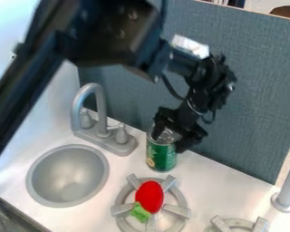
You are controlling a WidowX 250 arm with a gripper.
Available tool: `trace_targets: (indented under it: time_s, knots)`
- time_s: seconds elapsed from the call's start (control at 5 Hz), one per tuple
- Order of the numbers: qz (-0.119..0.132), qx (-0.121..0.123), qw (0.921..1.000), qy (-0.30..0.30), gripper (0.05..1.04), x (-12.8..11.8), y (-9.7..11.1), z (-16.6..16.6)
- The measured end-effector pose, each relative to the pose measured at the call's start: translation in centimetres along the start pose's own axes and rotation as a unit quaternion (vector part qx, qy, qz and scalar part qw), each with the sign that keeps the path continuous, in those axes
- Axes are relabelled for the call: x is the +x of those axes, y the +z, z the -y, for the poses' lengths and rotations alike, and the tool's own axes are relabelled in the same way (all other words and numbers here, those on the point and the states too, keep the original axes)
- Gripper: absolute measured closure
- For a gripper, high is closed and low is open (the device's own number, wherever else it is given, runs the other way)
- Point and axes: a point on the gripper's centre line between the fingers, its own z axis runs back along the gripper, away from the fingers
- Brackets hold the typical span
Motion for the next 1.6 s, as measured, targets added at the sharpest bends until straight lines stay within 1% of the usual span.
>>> trace_targets:
  time_s: [0.2,0.4,0.6,0.8,1.0,1.2,1.4,1.6]
  knots:
    - [0.023,-0.023,0.9987,0.040,0.083,0.0,2.8,-1.7]
    - [0.039,-0.057,0.9963,0.052,0.083,-1.2,5.6,-3.2]
    - [0.024,-0.134,0.9905,0.019,0.083,-4.2,8.7,-3.8]
    - [-0.007,-0.159,0.9861,-0.049,0.083,-8.5,9.1,-5.0]
    - [-0.014,-0.169,0.9796,-0.108,0.083,-12.7,7.9,-6.2]
    - [-0.014,-0.167,0.9760,-0.139,0.083,-15.9,6.9,-4.7]
    - [-0.017,-0.163,0.9715,-0.171,0.083,-18.1,6.2,-2.4]
    - [-0.038,-0.172,0.9677,-0.180,0.083,-19.0,5.7,-2.1]
